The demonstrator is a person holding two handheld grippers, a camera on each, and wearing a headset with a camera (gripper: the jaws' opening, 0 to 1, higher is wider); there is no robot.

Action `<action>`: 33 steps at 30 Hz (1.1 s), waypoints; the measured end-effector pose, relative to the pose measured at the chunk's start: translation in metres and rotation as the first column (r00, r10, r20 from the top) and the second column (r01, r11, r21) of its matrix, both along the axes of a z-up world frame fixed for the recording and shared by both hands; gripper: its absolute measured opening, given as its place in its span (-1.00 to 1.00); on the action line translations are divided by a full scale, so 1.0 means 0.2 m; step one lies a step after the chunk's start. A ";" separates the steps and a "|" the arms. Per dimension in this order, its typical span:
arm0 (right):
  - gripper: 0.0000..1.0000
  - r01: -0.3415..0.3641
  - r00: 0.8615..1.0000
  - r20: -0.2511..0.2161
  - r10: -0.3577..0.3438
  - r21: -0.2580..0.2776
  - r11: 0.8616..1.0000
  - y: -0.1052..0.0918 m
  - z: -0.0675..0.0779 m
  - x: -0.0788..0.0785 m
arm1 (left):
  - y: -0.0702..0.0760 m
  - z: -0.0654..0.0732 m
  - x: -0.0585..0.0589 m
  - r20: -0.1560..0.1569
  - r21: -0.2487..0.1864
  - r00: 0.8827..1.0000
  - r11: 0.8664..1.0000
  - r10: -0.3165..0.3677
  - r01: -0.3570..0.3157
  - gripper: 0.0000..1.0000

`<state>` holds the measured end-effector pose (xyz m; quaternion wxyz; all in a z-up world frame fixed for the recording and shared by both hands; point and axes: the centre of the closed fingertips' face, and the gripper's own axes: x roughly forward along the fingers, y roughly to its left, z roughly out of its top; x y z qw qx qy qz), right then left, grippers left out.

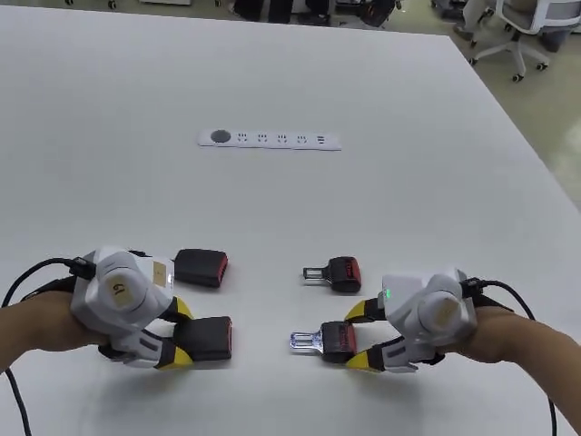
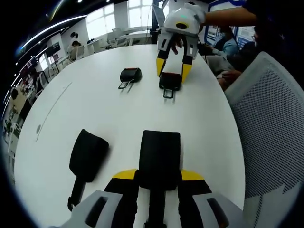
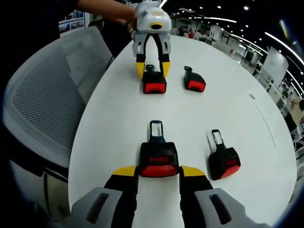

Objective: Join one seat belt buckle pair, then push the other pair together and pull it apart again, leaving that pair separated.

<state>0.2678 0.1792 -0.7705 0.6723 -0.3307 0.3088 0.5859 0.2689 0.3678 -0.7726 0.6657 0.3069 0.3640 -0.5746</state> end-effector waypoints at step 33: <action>-0.41 0.002 1.000 -0.030 -0.003 -0.022 1.000 0.00 -0.02 0.01 | 0.00 -0.02 -0.01 -0.054 0.044 0.998 0.998 -0.038 0.040 -0.35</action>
